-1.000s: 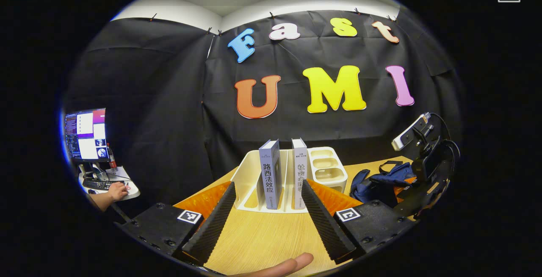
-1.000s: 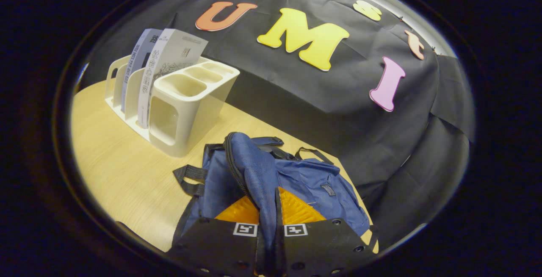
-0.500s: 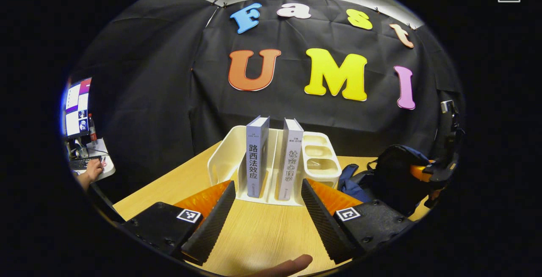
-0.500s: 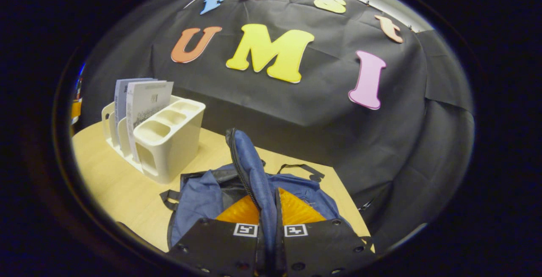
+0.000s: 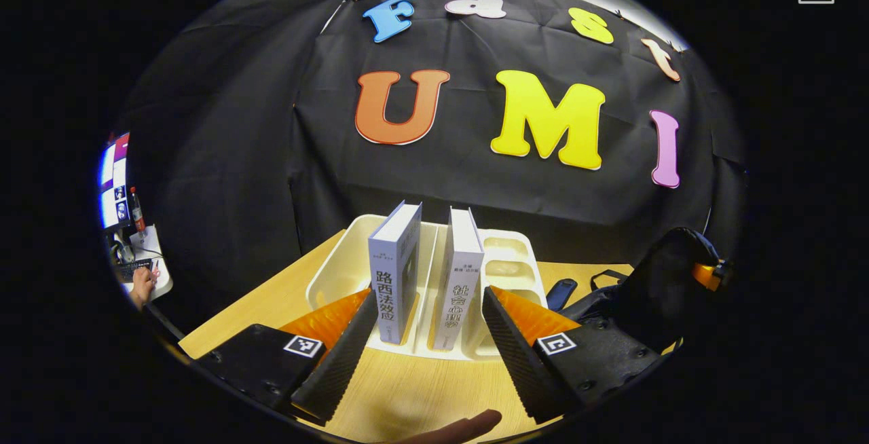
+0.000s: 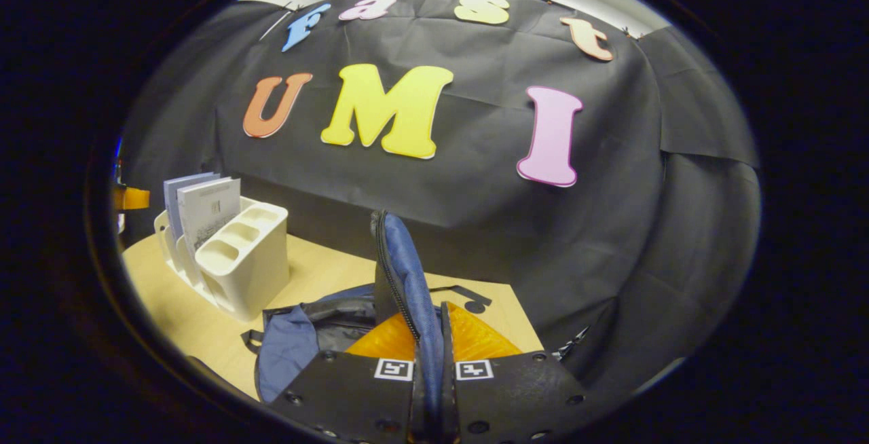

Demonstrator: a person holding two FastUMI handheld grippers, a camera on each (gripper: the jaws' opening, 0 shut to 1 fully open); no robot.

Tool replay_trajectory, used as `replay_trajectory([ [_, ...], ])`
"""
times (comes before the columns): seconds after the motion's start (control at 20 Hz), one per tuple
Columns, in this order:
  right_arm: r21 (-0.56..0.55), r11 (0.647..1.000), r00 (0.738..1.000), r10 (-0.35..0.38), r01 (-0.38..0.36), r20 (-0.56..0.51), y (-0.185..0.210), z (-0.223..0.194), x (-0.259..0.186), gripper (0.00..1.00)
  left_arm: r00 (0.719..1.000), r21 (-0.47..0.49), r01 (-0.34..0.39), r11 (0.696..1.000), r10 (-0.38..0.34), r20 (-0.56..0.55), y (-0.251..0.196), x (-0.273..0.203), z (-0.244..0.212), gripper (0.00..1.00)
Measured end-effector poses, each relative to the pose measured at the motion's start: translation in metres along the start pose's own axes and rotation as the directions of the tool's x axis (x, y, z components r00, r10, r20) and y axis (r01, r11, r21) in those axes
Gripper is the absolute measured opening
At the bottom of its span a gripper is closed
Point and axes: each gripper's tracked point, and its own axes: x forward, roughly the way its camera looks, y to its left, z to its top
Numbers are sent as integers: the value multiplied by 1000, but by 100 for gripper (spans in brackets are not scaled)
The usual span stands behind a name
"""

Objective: Open the schoolbag, grab two books from the bookshelf and put them into the schoolbag.

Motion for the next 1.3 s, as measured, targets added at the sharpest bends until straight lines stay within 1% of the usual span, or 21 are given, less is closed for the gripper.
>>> replay_trajectory([
  [0.05,13,1000,1000,-9,9,0,-6,1,3,8,1000,14,12,1000,-12,-1,-4,6,7,98],
  [0.1,19,1000,1000,-4,5,-2,-8,2,4,8,999,21,40,999,-40,-1,-13,13,15,98],
  [0.2,26,1000,1000,7,-7,-3,-9,2,6,8,998,44,65,997,-64,-27,-24,28,29,98],
  [0.4,56,998,1000,5,-6,9,-22,1,9,8,996,115,57,992,-48,-82,-33,57,48,98],
  [0.55,62,998,1000,1,-2,12,-27,-5,8,9,991,148,68,987,-50,-120,-42,81,61,98],
  [0.6,64,998,1000,6,-7,12,-28,-7,8,9,988,145,77,986,-56,-144,-47,90,63,98],
  [0.65,63,998,1000,9,-10,10,-30,-10,8,8,984,138,70,988,-46,-175,-47,98,62,100],
  [0.7,62,998,1000,9,-10,12,-32,-12,8,8,978,132,84,988,-57,-199,-52,107,62,98],
  [0.8,71,997,1000,7,-7,6,-37,-16,10,8,964,86,128,988,-103,-245,-66,121,61,98],
  [0.85,79,997,1000,9,-10,3,-38,-20,10,8,954,68,129,989,-105,-281,-67,127,56,97],
  [0.95,82,996,1000,17,-17,-1,-40,-26,10,8,930,73,105,992,-72,-359,-60,142,42,98],
  [1.0,78,997,1000,10,-10,0,-43,-26,9,8,935,107,80,991,-37,-354,-56,149,45,98],
  [1.05,76,997,1000,4,-4,-2,-46,-29,10,8,932,140,66,988,-10,-363,-53,156,43,98],
  [1.1,77,997,1000,9,-8,-8,-46,-31,9,8,927,160,53,986,12,-376,-50,157,44,94],
  [1.25,77,997,1000,16,-17,5,-46,-33,8,8,919,209,39,977,47,-391,-45,161,45,94],
  [1.3,76,997,1000,20,-20,6,-45,-36,7,8,918,222,29,975,62,-392,-41,164,45,93],
])
